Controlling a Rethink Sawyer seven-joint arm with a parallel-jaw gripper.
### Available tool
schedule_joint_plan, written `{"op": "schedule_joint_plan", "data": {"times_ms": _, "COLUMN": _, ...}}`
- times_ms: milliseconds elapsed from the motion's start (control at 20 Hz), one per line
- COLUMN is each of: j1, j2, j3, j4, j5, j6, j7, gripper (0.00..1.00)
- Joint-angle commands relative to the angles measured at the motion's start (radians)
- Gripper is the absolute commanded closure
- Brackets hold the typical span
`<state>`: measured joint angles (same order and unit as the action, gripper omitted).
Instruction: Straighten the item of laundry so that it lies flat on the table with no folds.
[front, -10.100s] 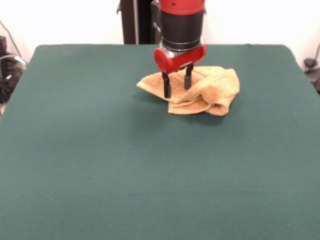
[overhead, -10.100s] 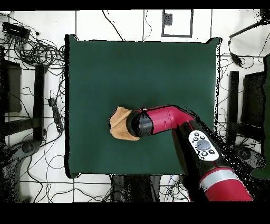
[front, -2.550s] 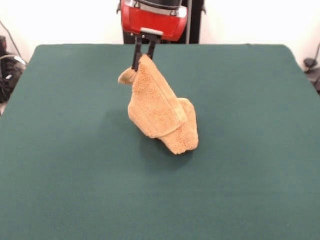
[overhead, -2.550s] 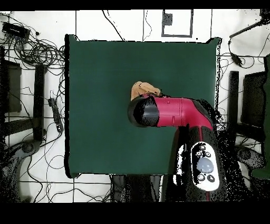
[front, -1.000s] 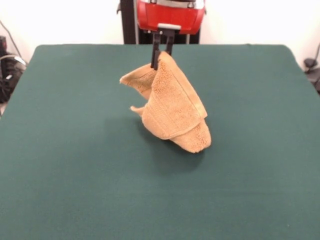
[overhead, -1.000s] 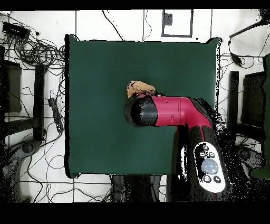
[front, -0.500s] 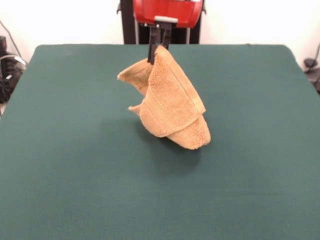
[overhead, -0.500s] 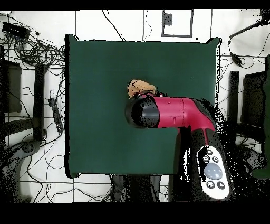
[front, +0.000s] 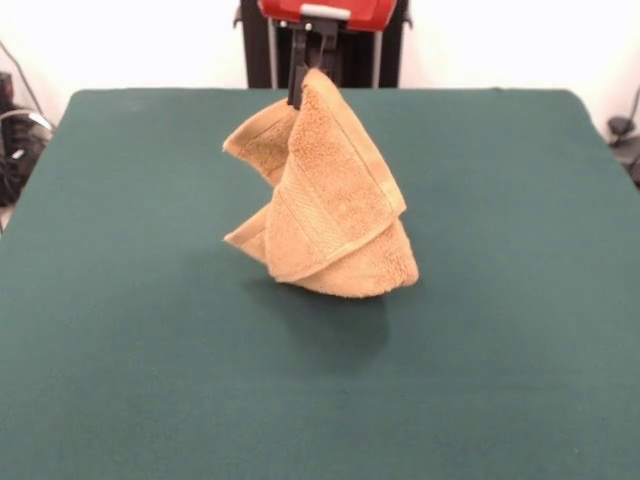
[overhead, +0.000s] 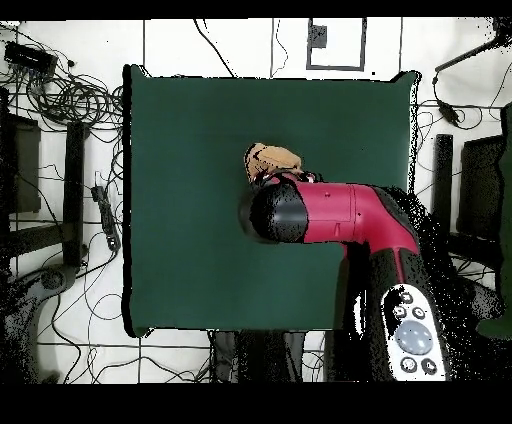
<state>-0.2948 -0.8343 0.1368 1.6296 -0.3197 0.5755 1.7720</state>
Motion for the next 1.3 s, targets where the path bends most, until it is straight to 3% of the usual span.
{"op": "schedule_joint_plan", "data": {"times_ms": 50, "j1": 0.007, "j2": 0.004, "j3": 0.128, "j4": 0.077, "j5": 0.055, "j6": 0.118, "j7": -0.036, "gripper": 1.0}}
{"op": "schedule_joint_plan", "data": {"times_ms": 1300, "j1": -0.012, "j2": -0.014, "j3": 0.151, "j4": 0.089, "j5": 0.057, "j6": 0.136, "j7": -0.051, "gripper": 1.0}}
